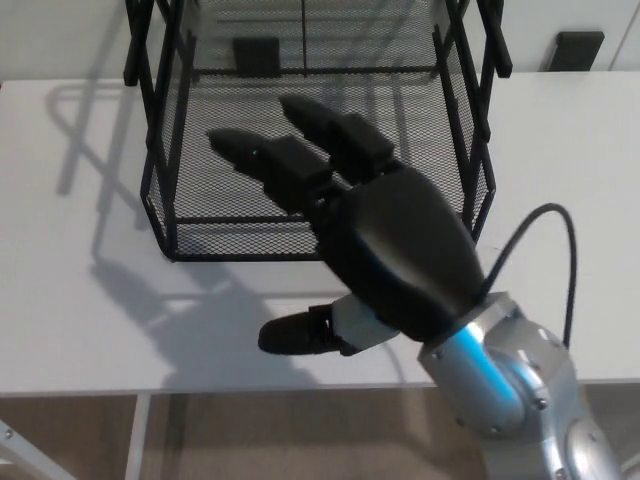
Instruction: The robot walks towards a file tray kept in the middle of a desk and uses its right hand to grab a tray and pulls it out towards itself
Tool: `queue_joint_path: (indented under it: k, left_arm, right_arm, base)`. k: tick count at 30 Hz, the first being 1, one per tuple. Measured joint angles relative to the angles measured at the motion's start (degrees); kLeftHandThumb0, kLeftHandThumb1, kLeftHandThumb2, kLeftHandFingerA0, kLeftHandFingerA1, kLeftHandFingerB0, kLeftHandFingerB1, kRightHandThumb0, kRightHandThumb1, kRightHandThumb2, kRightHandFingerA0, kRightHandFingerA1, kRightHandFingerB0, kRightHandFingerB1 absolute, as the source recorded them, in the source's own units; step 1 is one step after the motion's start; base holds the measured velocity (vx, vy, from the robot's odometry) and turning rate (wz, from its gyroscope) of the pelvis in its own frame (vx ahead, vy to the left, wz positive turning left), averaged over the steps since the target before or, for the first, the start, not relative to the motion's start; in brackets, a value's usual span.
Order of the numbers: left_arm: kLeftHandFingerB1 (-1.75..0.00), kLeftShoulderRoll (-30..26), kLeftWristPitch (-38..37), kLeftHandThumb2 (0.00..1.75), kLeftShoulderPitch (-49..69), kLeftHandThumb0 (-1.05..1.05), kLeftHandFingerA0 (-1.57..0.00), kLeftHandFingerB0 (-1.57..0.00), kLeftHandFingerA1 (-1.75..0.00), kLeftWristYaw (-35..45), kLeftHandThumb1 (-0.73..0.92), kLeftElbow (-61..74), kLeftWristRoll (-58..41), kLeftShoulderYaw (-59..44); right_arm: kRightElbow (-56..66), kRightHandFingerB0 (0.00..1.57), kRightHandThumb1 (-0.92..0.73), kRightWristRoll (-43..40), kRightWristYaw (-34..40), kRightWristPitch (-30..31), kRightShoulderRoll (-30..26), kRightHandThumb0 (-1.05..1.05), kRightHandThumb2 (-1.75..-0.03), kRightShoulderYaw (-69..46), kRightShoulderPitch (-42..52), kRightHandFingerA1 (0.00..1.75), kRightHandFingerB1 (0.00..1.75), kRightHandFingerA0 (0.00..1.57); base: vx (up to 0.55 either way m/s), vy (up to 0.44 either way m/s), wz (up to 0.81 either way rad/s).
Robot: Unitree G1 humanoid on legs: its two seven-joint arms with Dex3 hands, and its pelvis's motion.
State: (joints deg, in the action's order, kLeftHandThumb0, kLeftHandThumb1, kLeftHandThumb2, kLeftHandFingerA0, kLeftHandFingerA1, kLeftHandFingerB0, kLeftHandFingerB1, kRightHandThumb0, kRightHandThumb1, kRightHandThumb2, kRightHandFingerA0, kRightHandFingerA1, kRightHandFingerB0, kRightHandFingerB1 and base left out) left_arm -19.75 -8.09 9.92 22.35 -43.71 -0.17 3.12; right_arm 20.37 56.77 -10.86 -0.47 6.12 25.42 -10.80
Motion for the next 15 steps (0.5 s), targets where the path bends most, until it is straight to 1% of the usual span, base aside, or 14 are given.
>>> queue_joint_path:
  k: [1,2,3,4,5,6,7,8,10,11,12,13,14,15]
  left_arm:
    - [-0.56,-0.01,0.0,0.54,-0.01,-0.43,-0.66,-0.5,-0.66,0.0,0.3,0.1,0.05,0.11]
    - [-0.62,-0.02,0.0,0.71,-0.01,-0.45,-0.62,-0.47,-0.7,0.0,0.21,0.17,0.09,0.24]
    - [-0.62,-0.02,0.0,0.71,-0.01,-0.45,-0.61,-0.46,-0.7,0.0,0.21,0.2,0.1,0.34]
    - [-0.62,-0.02,0.0,0.71,-0.01,-0.45,-0.61,-0.47,-0.71,0.0,0.21,0.25,0.12,0.47]
    - [-0.62,-0.02,0.0,0.71,-0.01,-0.45,-0.6,-0.46,-0.7,0.0,0.21,0.29,0.14,0.58]
    - [-0.62,-0.03,0.0,0.71,0.0,-0.43,-0.6,-0.47,-0.7,0.0,0.21,0.33,0.17,0.68]
    - [-0.62,-0.03,0.0,0.7,0.0,-0.43,-0.6,-0.46,-0.7,0.0,0.21,0.38,0.18,0.75]
    - [-0.62,-0.04,0.0,0.71,0.0,-0.44,-0.6,-0.47,-0.69,0.0,0.21,0.44,0.19,0.81]
    - [-0.62,-0.1,0.0,0.7,0.01,-0.44,-0.61,-0.47,-0.69,0.0,0.22,0.56,0.25,0.91]
    - [-0.62,-0.15,0.0,0.7,0.0,-0.46,-0.62,-0.48,-0.68,0.0,0.22,0.63,0.3,0.97]
    - [-0.61,-0.18,0.0,0.7,0.0,-0.46,-0.62,-0.48,-0.68,0.0,0.22,0.67,0.34,1.0]
    - [-0.61,-0.21,0.0,0.7,-0.01,-0.46,-0.62,-0.48,-0.67,0.0,0.22,0.7,0.39,1.03]
    - [-0.61,-0.27,0.0,0.7,-0.01,-0.46,-0.62,-0.48,-0.67,0.0,0.21,0.72,0.51,1.09]
    - [-0.61,-0.32,0.0,0.7,-0.02,-0.46,-0.62,-0.48,-0.68,0.0,0.21,0.73,0.64,1.19]
  right_arm:
    - [-0.48,0.08,-0.33,1.09,0.0,0.48,-0.06,-0.81,-0.68,0.59,-0.18,0.26,0.35,0.0]
    - [-0.98,0.03,-0.35,2.14,0.0,0.99,-0.14,-0.62,-0.82,1.12,-0.37,0.2,0.36,0.0]
    - [-1.34,0.01,-0.39,2.84,0.0,1.31,-0.18,-0.66,-0.82,1.47,-0.5,0.17,0.35,0.0]
    - [-1.85,0.1,-0.35,3.82,0.0,1.72,-0.25,-0.8,-0.69,1.89,-0.68,0.27,0.34,0.01]
    - [-2.29,0.1,-0.45,4.78,0.0,2.19,-0.36,-0.85,-0.55,2.32,-0.84,0.34,0.32,0.0]
    - [-2.7,0.09,-0.34,5.78,0.0,2.62,-0.49,-0.84,-0.69,2.75,-1.04,0.27,0.33,0.03]
    - [-3.15,0.06,-0.32,6.66,0.0,3.03,-0.65,-0.59,-0.82,3.14,-1.22,0.24,0.38,0.0]
    - [-3.7,0.07,-0.33,7.69,0.0,3.48,-0.85,-0.83,-0.7,3.55,-1.39,0.25,0.35,0.01]
    - [-4.49,0.08,-0.34,9.13,0.0,4.16,-1.27,-0.84,-0.7,4.15,-1.59,0.23,0.35,0.01]
    - [-5.02,0.1,-0.35,10.28,0.0,4.67,-1.56,-0.85,-0.69,4.61,-1.77,0.28,0.36,0.03]
    - [-5.35,0.08,-0.43,10.86,0.0,4.96,-1.68,-0.84,-0.62,4.84,-1.89,0.37,0.35,0.0]
    - [-5.62,0.08,-0.35,11.43,0.0,5.22,-1.8,-0.8,-0.7,5.07,-2.01,0.26,0.37,0.02]
    - [-6.21,0.06,-0.34,12.51,0.01,5.67,-1.94,-0.81,-0.7,5.48,-2.25,0.26,0.36,0.0]
    - [-6.76,0.05,-0.36,13.7,0.01,6.22,-2.09,-0.63,-0.84,5.93,-2.54,0.26,0.37,0.0]
  base:
    - [0.0,0.0,0.0]
    - [0.0,0.0,0.0]
    - [0.0,0.0,0.0]
    - [0.0,0.0,0.0]
    - [0.0,0.0,0.0]
    - [0.0,0.0,0.0]
    - [0.0,0.0,0.0]
    - [0.0,0.0,0.0]
    - [0.0,0.0,0.0]
    - [0.0,0.0,0.0]
    - [0.0,0.0,0.0]
    - [0.0,0.0,0.0]
    - [0.0,0.0,0.0]
    - [0.0,0.0,0.0]
